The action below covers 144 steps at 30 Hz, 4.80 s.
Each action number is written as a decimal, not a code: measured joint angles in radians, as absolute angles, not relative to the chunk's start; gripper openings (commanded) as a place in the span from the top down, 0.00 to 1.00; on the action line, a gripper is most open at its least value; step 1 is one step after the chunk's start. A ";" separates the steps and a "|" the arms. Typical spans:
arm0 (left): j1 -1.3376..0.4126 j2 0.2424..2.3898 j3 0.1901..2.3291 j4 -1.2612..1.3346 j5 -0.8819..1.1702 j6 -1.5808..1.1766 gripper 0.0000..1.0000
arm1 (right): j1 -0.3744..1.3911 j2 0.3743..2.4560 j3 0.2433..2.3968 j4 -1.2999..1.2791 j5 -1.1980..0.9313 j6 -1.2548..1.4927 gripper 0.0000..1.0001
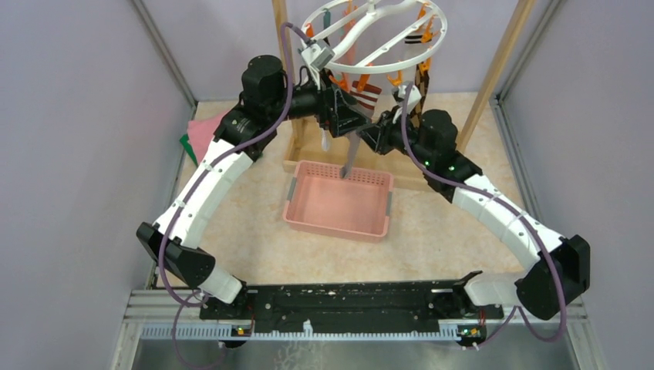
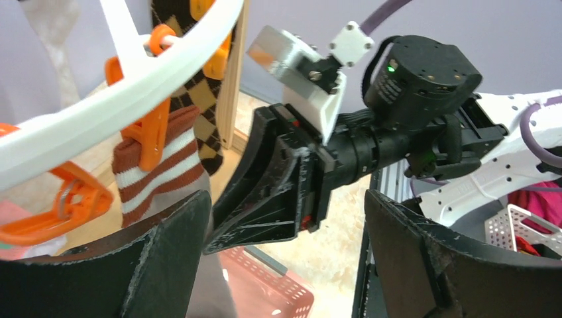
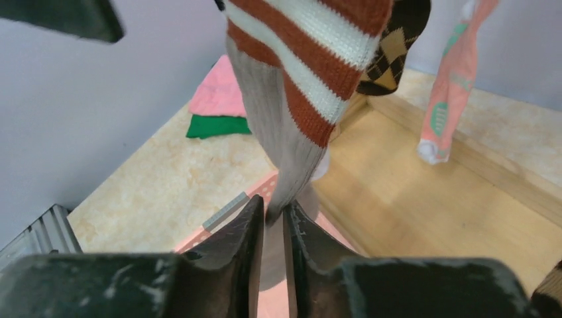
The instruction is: Remove the socks clipped to the hanger
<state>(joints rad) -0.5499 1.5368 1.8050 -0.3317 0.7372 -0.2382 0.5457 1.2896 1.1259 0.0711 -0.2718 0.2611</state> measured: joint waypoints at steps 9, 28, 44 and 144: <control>-0.529 1.536 1.805 -0.298 0.710 -0.229 0.09 | 0.546 1.182 1.062 0.114 -0.299 0.290 1.00; -0.526 1.565 1.821 -0.222 0.720 -0.275 0.13 | 0.546 1.085 1.002 0.145 -0.544 0.453 1.00; -0.505 1.626 1.871 -0.205 0.735 -0.399 0.08 | 0.546 1.078 1.031 0.114 -0.589 0.484 1.00; -0.408 1.587 1.612 0.131 0.892 -0.649 0.01 | 0.427 1.069 1.121 0.180 -0.824 0.720 1.00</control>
